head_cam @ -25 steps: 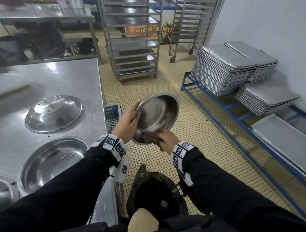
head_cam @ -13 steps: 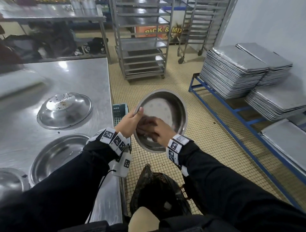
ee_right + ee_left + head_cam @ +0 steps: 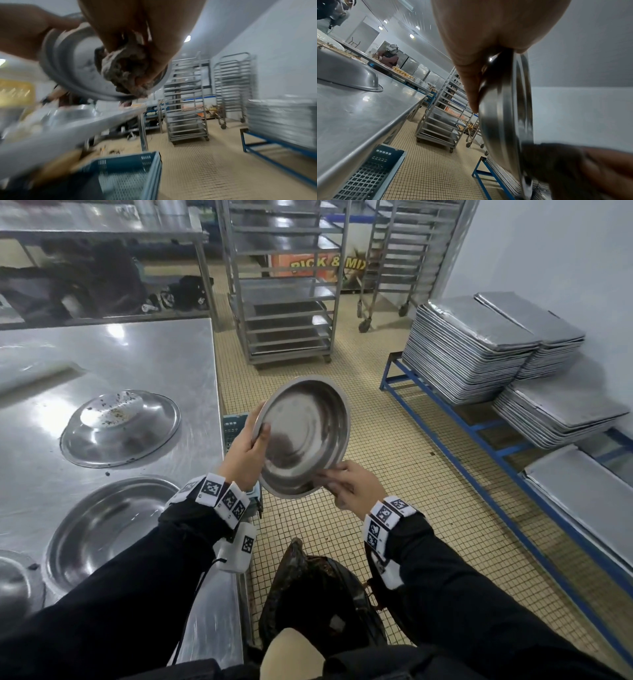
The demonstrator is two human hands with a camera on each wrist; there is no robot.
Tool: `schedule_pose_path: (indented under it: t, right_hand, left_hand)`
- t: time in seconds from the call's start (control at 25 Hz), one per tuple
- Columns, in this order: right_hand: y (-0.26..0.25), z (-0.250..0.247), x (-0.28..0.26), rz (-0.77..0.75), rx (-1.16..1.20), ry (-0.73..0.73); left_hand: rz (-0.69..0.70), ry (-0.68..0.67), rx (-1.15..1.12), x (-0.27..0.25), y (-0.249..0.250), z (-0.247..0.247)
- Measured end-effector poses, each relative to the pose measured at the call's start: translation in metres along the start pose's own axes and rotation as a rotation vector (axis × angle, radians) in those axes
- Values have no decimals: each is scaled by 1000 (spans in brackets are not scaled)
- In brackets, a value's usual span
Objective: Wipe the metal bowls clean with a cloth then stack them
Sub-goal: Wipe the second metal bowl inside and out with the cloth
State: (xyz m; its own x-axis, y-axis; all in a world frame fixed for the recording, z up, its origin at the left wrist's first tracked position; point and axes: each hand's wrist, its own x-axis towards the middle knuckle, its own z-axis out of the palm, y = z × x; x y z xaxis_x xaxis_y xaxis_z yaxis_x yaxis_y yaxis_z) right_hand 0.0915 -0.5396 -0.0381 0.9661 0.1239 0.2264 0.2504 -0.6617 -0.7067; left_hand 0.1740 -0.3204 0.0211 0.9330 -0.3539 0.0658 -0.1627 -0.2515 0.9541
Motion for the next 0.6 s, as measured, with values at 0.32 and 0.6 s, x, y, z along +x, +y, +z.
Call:
schedule_pose_path:
  t: [0.32, 0.6]
  right_hand:
    - [-65, 53, 10, -35, -84, 1]
    - [-46, 37, 9, 111, -429, -169]
  left_hand:
    - [28, 167, -82, -9, 24, 13]
    - [24, 171, -75, -10, 13, 5]
